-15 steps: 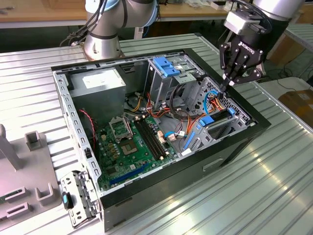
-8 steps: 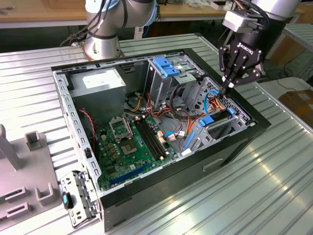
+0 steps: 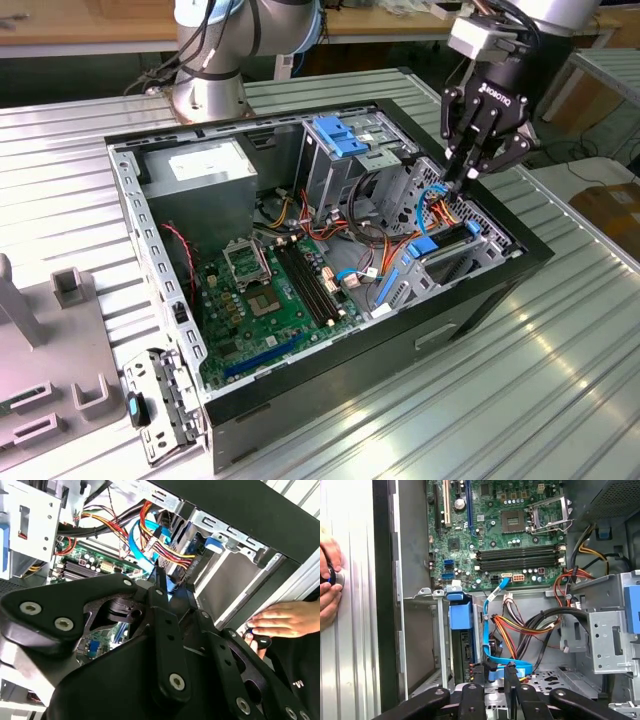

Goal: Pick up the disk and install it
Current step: 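Insert the second disk wire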

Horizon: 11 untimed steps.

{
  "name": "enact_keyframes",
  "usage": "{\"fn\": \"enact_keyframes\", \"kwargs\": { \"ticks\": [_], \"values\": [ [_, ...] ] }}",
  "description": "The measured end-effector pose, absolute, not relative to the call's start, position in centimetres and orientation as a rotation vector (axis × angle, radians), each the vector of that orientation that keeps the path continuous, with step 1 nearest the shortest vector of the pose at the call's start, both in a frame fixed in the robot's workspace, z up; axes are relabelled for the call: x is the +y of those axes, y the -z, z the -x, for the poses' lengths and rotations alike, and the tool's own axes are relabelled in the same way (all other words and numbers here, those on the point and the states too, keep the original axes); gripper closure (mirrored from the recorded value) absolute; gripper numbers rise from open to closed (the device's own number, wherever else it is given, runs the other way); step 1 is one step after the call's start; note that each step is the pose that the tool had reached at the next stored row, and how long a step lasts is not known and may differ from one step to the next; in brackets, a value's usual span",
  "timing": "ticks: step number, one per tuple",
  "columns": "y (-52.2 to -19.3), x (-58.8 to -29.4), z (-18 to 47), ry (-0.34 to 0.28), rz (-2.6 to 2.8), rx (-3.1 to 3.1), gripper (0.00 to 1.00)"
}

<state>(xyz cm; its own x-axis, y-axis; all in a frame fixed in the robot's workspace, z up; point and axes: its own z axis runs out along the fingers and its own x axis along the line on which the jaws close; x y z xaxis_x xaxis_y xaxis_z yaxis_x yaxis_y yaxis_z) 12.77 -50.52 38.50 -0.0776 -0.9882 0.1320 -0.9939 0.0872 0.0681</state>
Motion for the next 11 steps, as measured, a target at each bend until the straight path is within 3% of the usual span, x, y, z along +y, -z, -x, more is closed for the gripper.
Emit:
{"fn": "enact_keyframes", "kwargs": {
  "ticks": [7,8,9,11],
  "values": [
    [-37.61,-49.93,-12.90,-0.114,-2.003,-2.182,0.70],
    [-37.58,-49.93,-12.90,-0.118,-2.001,-2.180,0.71],
    [-37.54,-49.93,-12.90,-0.128,-1.996,-2.175,0.84],
    [-37.55,-49.93,-12.90,-0.129,-1.996,-2.175,0.84]
  ]
}}
